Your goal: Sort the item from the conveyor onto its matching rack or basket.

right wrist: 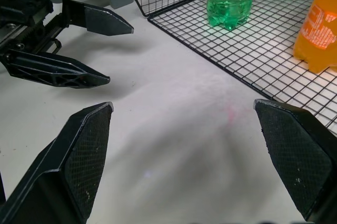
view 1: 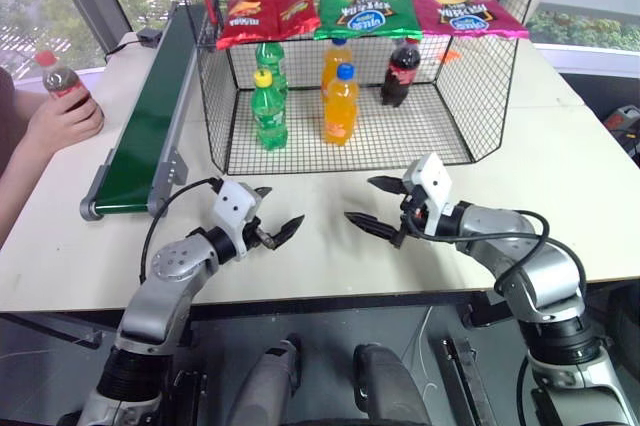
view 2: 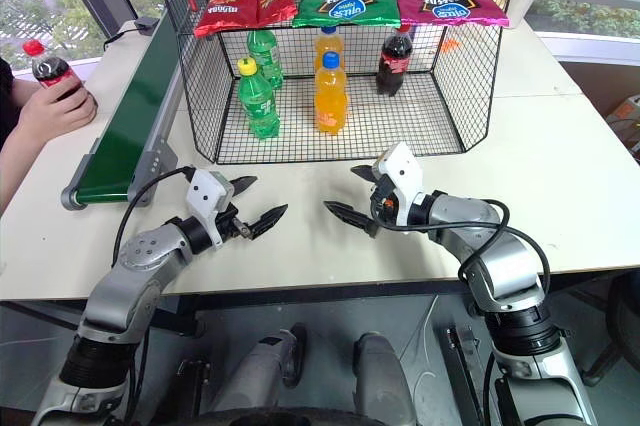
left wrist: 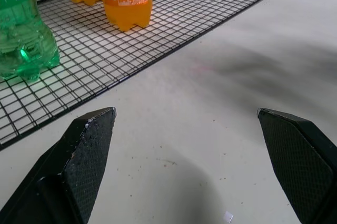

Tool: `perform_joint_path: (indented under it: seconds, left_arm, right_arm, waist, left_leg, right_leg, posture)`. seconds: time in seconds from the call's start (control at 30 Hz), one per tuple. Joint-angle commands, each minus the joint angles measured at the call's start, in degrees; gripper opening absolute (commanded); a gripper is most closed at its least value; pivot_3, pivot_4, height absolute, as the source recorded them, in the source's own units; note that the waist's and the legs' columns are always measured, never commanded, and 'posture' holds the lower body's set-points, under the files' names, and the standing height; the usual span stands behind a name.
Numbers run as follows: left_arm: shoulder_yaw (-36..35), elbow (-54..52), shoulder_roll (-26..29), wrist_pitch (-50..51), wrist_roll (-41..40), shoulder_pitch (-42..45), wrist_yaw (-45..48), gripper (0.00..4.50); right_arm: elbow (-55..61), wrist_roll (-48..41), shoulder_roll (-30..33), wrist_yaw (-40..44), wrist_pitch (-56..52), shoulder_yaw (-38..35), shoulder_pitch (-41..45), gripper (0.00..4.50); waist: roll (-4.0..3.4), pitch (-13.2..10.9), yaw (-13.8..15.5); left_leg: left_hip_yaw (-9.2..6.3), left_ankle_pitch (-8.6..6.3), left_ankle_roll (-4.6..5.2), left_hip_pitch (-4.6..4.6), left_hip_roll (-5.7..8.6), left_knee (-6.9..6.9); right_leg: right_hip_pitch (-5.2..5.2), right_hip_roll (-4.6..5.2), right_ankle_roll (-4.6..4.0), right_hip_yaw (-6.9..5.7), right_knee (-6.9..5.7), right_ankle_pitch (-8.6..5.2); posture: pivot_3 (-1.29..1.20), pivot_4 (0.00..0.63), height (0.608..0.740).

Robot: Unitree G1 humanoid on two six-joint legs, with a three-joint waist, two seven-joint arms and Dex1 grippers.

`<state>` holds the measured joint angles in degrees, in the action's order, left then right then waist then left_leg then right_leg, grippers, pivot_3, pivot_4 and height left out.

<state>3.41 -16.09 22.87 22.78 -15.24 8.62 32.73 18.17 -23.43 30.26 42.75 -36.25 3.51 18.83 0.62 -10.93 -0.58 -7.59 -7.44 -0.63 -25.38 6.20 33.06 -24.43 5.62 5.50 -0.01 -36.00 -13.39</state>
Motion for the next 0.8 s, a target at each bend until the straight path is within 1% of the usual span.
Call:
perform_joint_path:
  seconds: [0.03,0.37,0.6,0.8]
  left_arm:
    - [-1.0,-1.5,-0.3,-1.3,-0.8,0.7,0.1,4.50]
    - [-0.9,-3.1,-0.4,2.5,-1.1,1.6,-1.3,4.50]
    - [-1.4,-4.6,-0.7,3.8,-1.8,2.0,-2.0,4.50]
    - [-1.4,-3.9,-0.8,3.4,-1.9,2.4,-2.2,4.50]
  right_arm:
    - [2.9,-1.0,0.1,-0.6,0.4,-1.5,0.0,4.44]
    - [2.9,-1.4,0.0,-1.3,0.3,-1.2,-0.2,4.44]
    - [1.4,-0.5,0.6,-0.4,1.7,-0.9,-0.5,4.44]
    - [0.9,0.6,0.7,-0.1,2.6,0.1,-0.3,4.44]
  waist:
    - [0.00,0.0,0.0]
    - [0.00,0.0,0.0]
    - [0.00,0.0,0.0]
    - [0.00,0.0,0.0]
  left_leg:
    - [0.00,0.00,0.00,0.00,0.00,0.00]
    - [0.00,0.00,0.00,0.00,0.00,0.00]
    - [0.00,0.00,0.00,0.00,0.00,0.00]
    - [0.00,0.00,0.00,0.00,0.00,0.00]
  right_leg:
    - [0.00,0.00,0.00,0.00,0.00,0.00]
    - [0.00,0.00,0.00,0.00,0.01,0.00]
    - [0.00,0.00,0.01,0.00,0.01,-0.01]
    - [0.00,0.00,0.01,0.00,0.01,0.00]
  posture:
    - [0.00,0.150,0.738]
    - [0.00,0.150,0.738]
    - [0.00,0.150,0.738]
    - [0.00,0.150,0.738]
